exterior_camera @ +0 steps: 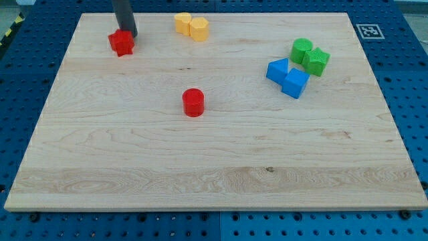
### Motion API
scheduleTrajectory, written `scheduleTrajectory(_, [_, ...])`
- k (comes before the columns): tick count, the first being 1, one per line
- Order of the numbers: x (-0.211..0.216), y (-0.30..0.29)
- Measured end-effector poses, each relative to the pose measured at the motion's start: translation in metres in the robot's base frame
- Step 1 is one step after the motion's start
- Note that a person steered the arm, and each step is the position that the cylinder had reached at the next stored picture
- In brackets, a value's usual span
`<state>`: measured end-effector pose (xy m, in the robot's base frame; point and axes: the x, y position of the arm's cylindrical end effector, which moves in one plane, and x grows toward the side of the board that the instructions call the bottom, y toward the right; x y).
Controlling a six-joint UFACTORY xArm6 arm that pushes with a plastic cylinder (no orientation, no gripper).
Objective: Move red star towards red circle
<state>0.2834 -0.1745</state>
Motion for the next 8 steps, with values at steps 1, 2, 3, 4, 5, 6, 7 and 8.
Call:
scheduleTrajectory(1, [0.048,0.04])
scheduleTrajectory(2, [0.057,0.063])
scheduleTrajectory(3, [0.021,0.061])
scheduleTrajectory(4, [-0.01,0.04])
scheduleTrajectory(5, [-0.013,-0.001])
scheduleTrajectory(6, [0.017,-0.025])
scheduleTrajectory(7, [0.054,0.026])
scheduleTrajectory(8, [0.08,0.074])
